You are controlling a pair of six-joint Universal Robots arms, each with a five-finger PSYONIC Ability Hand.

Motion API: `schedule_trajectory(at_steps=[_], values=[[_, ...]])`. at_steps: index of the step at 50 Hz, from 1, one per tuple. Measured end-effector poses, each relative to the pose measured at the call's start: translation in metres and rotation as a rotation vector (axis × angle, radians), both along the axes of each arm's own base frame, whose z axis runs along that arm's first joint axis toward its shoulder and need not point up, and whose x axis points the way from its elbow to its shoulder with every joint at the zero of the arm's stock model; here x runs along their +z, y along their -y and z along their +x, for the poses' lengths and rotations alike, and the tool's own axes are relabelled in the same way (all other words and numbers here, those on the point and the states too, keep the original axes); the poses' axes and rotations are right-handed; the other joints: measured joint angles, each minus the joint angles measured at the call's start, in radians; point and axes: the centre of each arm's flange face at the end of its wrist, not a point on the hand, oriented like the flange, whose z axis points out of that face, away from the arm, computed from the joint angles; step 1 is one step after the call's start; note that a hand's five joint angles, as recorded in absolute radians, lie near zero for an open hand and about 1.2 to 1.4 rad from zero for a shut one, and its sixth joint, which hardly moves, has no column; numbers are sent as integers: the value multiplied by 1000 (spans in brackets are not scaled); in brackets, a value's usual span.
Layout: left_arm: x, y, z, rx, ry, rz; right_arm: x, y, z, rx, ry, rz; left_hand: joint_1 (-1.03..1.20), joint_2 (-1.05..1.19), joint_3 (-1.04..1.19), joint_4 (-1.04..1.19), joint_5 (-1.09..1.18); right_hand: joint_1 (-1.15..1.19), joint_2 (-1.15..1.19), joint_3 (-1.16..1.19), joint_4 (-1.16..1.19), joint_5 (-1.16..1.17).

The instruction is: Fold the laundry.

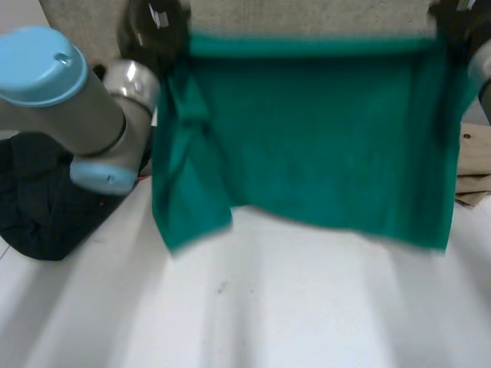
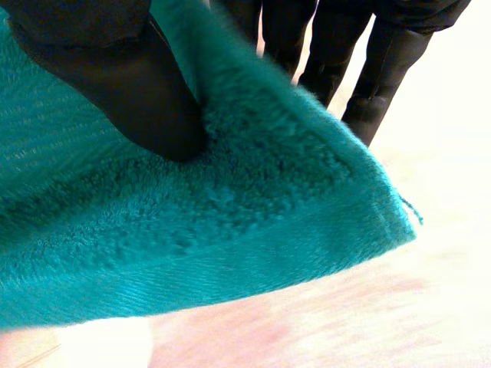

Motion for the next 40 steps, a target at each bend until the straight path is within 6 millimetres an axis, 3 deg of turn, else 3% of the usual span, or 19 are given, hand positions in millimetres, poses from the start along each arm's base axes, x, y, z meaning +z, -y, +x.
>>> schedule_trajectory(at_steps=[1, 4, 5, 7, 11, 15, 23, 28, 29, 30, 33, 40], values=[[21, 1, -1, 1, -58, -106, 13, 7, 1, 0, 40, -125, 0, 0, 0, 0, 0, 0, 0, 0, 0, 0], [44, -2, 0, -3, -121, -218, 25, 11, 2, 4, 77, -243, 0, 0, 0, 0, 0, 0, 0, 0, 0, 1], [58, -8, 0, -10, -160, -284, 35, 12, 3, 12, 110, -359, 0, 0, 0, 0, 0, 0, 0, 0, 0, 0], [66, -15, 2, -20, -181, -315, 39, 9, 4, 22, 125, -415, 0, 0, 0, 0, 0, 0, 0, 0, 0, 7], [60, -24, 5, -35, -177, -284, 30, 3, 6, 37, 124, -391, 0, 0, 0, 0, 0, 0, 0, 0, 0, 9], [20, -39, 12, -53, -106, -106, -8, -9, 9, 58, 94, -194, 0, 0, 0, 0, 0, 0, 0, 0, 0, 9], [-92, -65, 27, -63, 86, 284, -108, -41, 3, 78, 35, 311, 0, 1, 1, 0, 0, 0, 3, 1, 0, 9], [-156, -75, 35, -60, 178, 467, -159, -56, -4, 94, 26, 523, -4, -42, -36, -45, -4, 0, 3, 1, 0, 9], [-156, -75, 35, -60, 178, 467, -159, -56, -4, 94, 26, 523, -4, -42, -36, -45, -4, 0, 3, 1, 0, 9], [-173, -77, 37, -58, 199, 513, -171, -60, -6, 99, 27, 569, -12, -76, -66, -75, -11, 0, 3, 1, 0, 9], [-194, -77, 40, -52, 222, 567, -186, -63, -10, 102, 30, 624, -220, -254, -247, -258, -198, 0, 3, 1, 0, 9], [-202, -68, 49, -21, 204, 600, -196, -59, -24, 66, 47, 656, -537, -587, -580, -595, -538, 0, 3, 1, 0, 9]])
